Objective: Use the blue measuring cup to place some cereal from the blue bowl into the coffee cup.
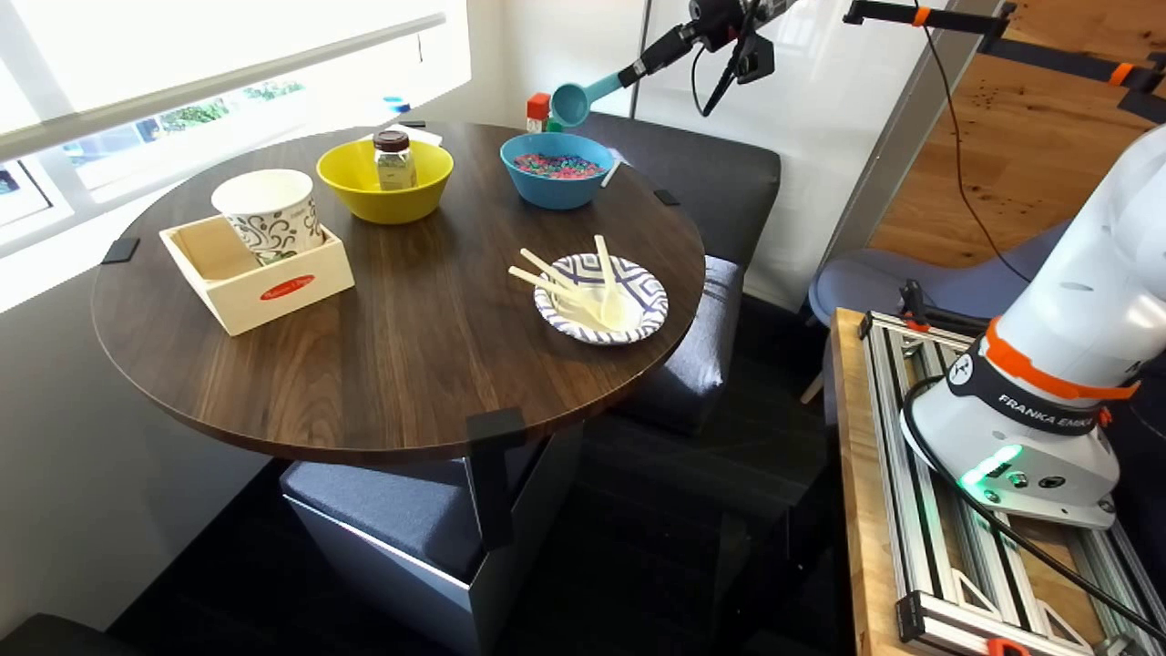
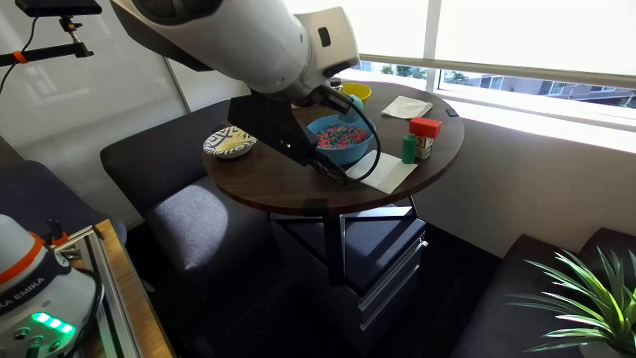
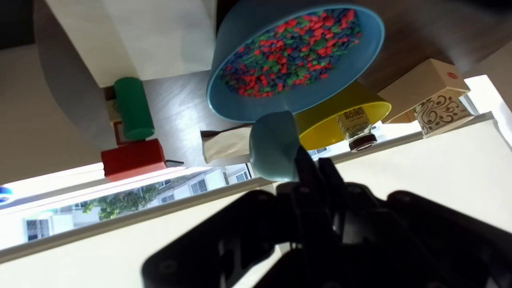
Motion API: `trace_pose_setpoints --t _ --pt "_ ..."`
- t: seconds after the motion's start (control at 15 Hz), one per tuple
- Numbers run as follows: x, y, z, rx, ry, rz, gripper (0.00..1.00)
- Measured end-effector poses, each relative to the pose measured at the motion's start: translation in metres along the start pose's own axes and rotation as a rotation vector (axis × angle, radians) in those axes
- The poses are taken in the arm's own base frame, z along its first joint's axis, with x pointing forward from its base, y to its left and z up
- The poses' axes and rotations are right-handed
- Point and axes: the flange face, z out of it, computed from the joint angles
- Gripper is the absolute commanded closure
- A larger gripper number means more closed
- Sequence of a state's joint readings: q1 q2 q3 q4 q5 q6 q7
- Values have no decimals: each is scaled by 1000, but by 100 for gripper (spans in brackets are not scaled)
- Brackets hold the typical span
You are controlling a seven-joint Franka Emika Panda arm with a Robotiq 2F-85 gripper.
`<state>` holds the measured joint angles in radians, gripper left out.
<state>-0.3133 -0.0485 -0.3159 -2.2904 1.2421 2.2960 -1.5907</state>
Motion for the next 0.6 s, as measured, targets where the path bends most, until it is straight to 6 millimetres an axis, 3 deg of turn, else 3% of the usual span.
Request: trace_pose_setpoints --t 0.2,0.47,0.53,0.6 --pt "8 -13 -8 -90 0 -144 98" --pt "4 -41 -3 -154 -33 -318 98" --pt "3 -48 -1 -159 -37 -354 91" --pt "3 -53 0 -159 -34 -373 91"
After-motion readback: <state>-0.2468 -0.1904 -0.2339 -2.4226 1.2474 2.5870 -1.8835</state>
